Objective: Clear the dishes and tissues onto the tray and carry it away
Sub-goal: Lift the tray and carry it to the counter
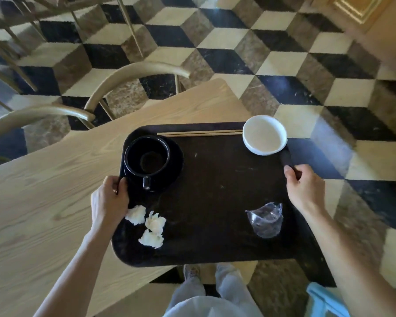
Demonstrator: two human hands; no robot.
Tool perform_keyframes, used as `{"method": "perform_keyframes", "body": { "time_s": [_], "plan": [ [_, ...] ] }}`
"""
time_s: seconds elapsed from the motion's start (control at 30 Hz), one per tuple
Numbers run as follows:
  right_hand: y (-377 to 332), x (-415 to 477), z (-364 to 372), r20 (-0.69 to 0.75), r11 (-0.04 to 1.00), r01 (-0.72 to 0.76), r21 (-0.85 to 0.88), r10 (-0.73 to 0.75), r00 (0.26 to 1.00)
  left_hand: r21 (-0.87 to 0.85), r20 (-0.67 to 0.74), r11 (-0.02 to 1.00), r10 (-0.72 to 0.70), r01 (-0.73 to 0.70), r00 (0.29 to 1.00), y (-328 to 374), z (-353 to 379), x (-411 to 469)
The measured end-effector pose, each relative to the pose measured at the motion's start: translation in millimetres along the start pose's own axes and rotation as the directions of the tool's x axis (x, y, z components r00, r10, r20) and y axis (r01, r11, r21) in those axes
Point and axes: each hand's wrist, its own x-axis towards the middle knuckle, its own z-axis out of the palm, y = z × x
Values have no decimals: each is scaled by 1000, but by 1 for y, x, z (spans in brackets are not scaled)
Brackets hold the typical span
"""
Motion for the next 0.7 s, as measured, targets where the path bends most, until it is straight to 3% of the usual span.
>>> {"method": "perform_keyframes", "body": {
  "time_s": [0.23,0.4,0.7],
  "plan": [
    [58,-34,-57,-86,976,-215,31,217,972,-12,146,983,181,-181,973,65,26,-3],
    [99,-50,-110,-177,946,-324,13,321,930,-47,260,951,306,-305,916,133,67,-11],
    [206,-24,-180,-284,841,-532,103,537,794,-60,344,845,517,-531,784,275,173,-48]
  ]
}}
